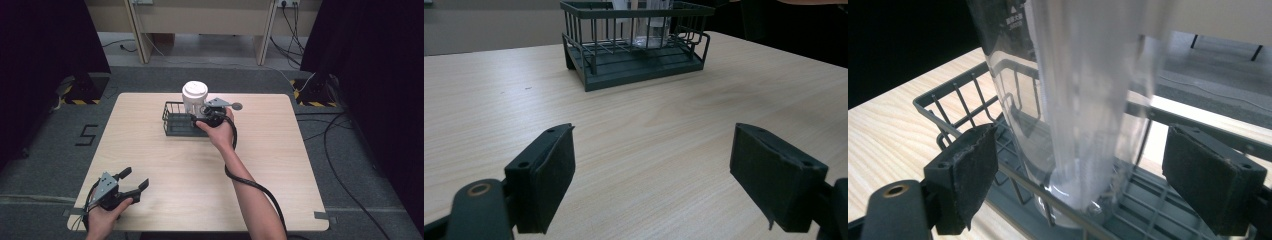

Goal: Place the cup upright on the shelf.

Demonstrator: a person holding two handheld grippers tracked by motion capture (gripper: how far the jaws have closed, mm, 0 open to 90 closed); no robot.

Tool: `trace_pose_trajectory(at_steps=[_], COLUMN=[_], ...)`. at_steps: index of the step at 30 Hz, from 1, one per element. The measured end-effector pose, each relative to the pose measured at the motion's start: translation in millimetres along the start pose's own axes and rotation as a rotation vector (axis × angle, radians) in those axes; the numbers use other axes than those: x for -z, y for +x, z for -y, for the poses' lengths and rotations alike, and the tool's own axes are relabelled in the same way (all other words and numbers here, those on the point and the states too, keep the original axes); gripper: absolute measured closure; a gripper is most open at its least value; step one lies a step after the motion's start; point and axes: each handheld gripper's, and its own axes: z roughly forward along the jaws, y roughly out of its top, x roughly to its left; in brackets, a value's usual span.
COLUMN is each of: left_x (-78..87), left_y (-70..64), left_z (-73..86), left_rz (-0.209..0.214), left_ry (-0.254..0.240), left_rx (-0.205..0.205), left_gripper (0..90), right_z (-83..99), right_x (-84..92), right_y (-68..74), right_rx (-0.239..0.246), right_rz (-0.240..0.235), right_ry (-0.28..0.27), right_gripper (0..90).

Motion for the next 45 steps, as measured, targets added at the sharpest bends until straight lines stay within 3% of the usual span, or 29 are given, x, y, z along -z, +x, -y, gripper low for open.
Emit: trace_pose_trajectory(at_steps=[13,24,36,45], left_x=[-2.5,-3.5,-3.8,-3.6], left_y=[-2.3,-3.2,-4.5,-2.9], left_z=[0.3,1.1,1.2,2.3], left_rz=[-0.003,-0.005,-0.004,-0.008], left_ry=[0.01,0.017,0.017,0.02], left_rx=[-0.013,-0.016,-0.017,-0.012], left_gripper=[17.7,17.7,17.6,17.6], right_z=[9.1,15.6,27.1,42.6], right_x=[35.9,53.1,77.5,97.5], right_y=[-6.1,-3.3,-5.1,-16.1], right_rx=[-0.012,0.008,-0.017,-0.016], right_rz=[-0.004,-0.024,-0.032,-0.013], right_ry=[-0.017,-0.024,-0.024,-0.008], right_gripper=[15.5,16.9,17.1,16.8])
